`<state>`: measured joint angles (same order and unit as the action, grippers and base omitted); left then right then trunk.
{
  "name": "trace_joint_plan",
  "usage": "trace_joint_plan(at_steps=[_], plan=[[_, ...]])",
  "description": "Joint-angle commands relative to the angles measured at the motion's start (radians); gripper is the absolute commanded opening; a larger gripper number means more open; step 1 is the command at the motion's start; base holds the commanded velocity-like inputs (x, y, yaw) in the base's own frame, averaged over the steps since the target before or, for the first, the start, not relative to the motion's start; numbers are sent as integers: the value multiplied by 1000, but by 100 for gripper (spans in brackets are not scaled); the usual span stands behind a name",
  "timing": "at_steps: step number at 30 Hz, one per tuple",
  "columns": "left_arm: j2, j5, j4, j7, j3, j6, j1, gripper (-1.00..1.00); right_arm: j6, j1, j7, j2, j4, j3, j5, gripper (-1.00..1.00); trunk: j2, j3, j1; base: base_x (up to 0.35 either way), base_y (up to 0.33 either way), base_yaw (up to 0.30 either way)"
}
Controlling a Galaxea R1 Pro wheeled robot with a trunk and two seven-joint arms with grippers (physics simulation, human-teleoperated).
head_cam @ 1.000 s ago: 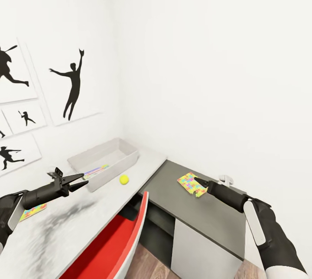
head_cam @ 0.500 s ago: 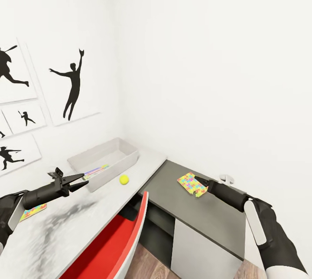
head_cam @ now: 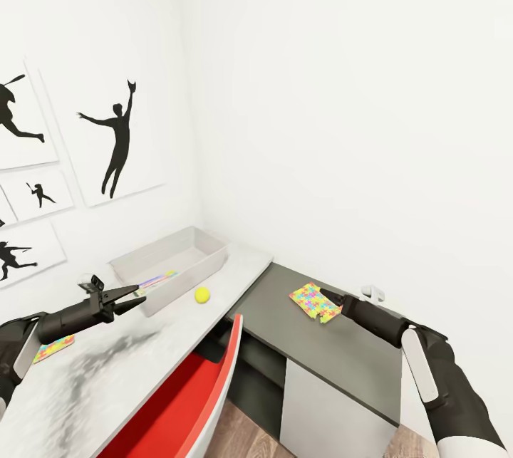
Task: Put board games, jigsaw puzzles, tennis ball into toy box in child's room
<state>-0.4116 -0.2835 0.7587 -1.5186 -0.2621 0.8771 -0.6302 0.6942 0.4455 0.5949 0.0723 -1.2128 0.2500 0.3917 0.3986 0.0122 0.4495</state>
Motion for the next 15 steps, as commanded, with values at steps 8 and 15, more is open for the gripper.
trace_joint_plan(at_steps=[8, 15], plan=[[3, -2, 0, -2, 1, 10, 0, 100, 8, 1, 5, 0, 5, 6, 4, 100, 1, -1, 1, -58, 0, -242], [2, -1, 0, -2, 1, 10, 0, 100, 8, 1, 3, 0, 4, 5, 5, 100, 1, -3, 1, -98, 0, -276]])
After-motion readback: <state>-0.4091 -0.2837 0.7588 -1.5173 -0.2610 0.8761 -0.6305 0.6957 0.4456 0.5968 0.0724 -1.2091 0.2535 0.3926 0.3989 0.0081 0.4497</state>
